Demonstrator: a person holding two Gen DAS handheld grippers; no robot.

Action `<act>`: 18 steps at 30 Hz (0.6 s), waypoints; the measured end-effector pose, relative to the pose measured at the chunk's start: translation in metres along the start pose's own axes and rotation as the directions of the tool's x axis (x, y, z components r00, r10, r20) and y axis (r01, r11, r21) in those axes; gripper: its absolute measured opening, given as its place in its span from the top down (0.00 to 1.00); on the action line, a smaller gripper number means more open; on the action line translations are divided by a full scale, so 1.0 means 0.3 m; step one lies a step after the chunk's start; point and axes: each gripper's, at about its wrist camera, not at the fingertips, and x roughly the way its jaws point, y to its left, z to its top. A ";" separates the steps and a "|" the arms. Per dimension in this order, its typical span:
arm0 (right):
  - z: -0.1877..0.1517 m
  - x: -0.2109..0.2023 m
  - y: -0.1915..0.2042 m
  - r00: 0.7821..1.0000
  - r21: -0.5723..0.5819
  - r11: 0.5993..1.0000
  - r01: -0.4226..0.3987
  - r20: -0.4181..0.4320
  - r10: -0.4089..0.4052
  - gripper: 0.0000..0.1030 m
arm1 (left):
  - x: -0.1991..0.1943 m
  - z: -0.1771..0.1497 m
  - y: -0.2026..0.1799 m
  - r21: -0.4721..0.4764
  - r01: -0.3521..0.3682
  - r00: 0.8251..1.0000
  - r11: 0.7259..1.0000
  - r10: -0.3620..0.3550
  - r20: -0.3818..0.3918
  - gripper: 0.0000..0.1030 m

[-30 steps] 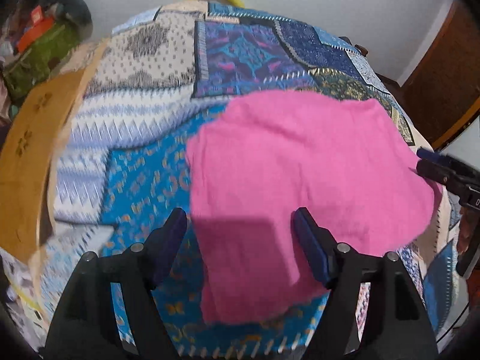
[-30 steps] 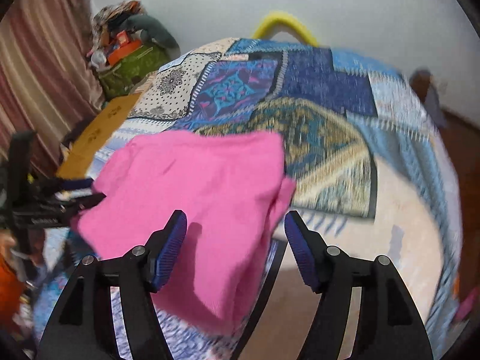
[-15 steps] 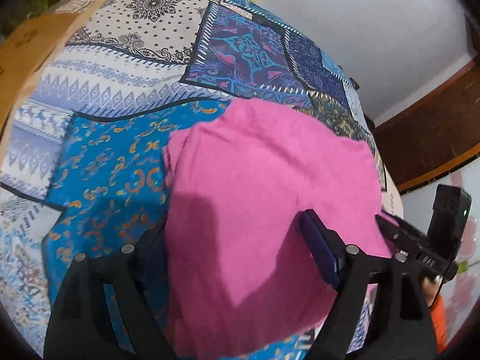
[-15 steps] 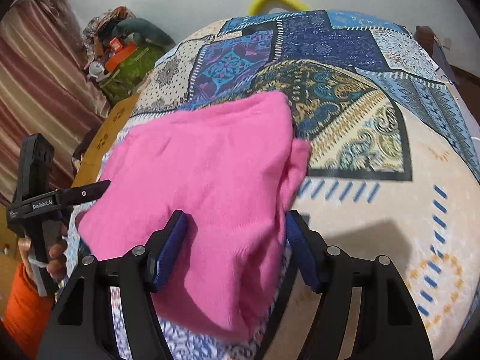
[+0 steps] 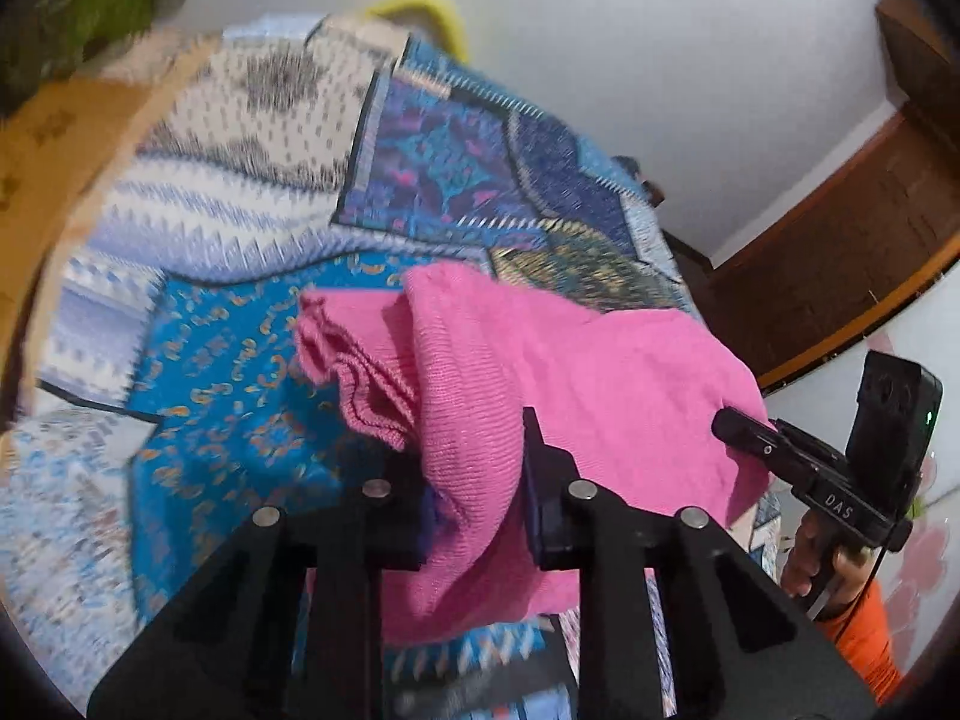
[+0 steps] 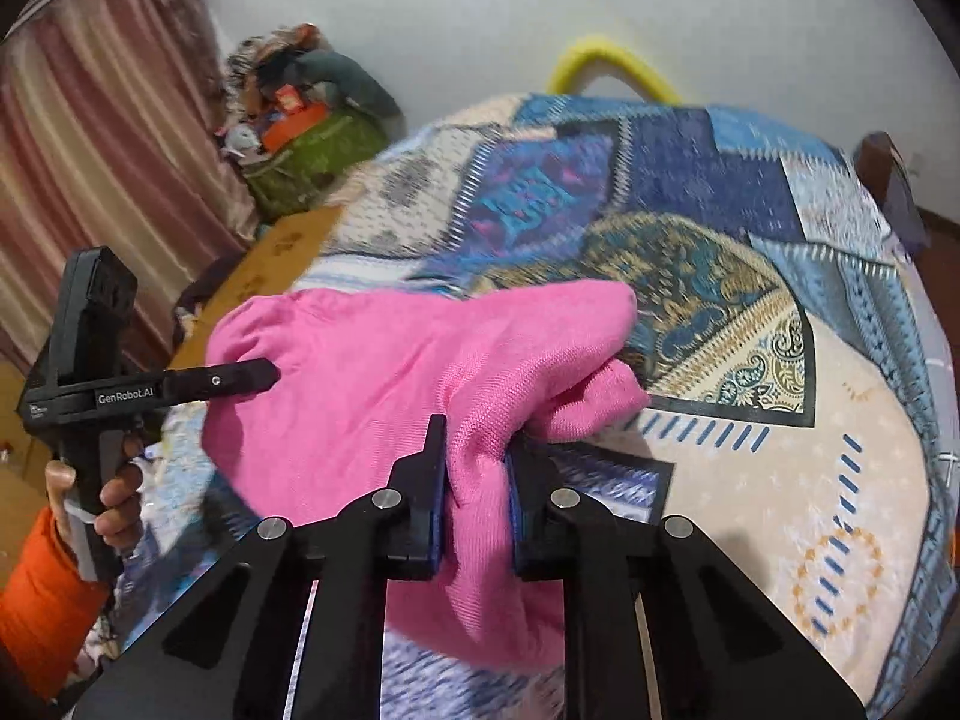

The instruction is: Fold small clothes

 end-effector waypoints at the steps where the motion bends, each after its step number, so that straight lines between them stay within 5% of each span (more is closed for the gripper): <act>1: -0.001 -0.024 0.026 1.000 -0.006 1.000 -0.010 0.009 0.010 0.86 | -0.046 -0.012 -0.015 0.018 -0.011 1.000 1.000 0.011 0.017 0.78; 9: -0.065 -0.178 0.213 0.995 -0.048 0.996 -0.074 0.061 0.077 0.87 | -0.342 -0.146 -0.070 0.110 -0.087 0.992 0.990 0.076 0.104 0.78; 18: -0.228 -0.097 0.289 0.997 -0.034 0.996 -0.076 -0.021 0.076 0.86 | -0.291 -0.326 0.031 0.110 -0.151 0.988 0.982 0.149 0.030 0.78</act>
